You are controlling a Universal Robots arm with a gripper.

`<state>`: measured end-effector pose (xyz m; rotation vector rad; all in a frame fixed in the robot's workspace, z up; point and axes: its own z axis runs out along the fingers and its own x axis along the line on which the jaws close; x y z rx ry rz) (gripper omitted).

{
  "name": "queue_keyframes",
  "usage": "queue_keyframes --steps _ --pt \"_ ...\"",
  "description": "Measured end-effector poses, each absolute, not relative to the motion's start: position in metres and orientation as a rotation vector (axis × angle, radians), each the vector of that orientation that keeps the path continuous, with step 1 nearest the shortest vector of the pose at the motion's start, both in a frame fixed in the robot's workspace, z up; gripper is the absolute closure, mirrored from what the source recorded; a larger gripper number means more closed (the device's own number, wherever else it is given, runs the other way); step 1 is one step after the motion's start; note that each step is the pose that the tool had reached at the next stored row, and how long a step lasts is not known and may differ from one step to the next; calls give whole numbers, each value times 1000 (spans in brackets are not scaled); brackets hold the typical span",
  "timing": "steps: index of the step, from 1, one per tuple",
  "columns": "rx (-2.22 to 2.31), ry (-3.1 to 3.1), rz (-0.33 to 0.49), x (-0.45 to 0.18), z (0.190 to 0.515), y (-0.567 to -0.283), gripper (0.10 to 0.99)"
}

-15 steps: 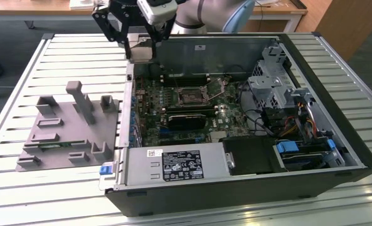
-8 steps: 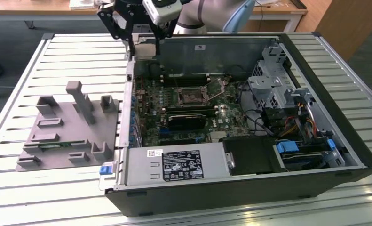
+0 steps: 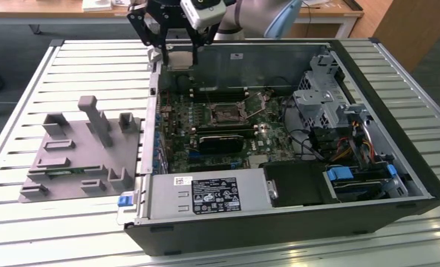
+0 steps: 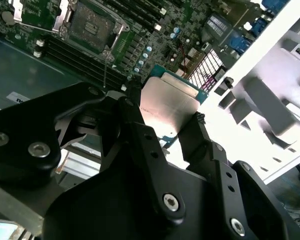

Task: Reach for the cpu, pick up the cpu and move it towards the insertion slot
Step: 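Pick up the cpu and move it towards the insertion slot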

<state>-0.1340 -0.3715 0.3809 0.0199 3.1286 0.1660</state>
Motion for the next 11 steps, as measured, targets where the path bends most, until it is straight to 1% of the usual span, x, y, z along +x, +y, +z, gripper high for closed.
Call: queue_keyframes --steps 7,11 --pt "48 3128 151 -121 378 -368 541" --pt "54 3128 118 -115 377 -364 541"
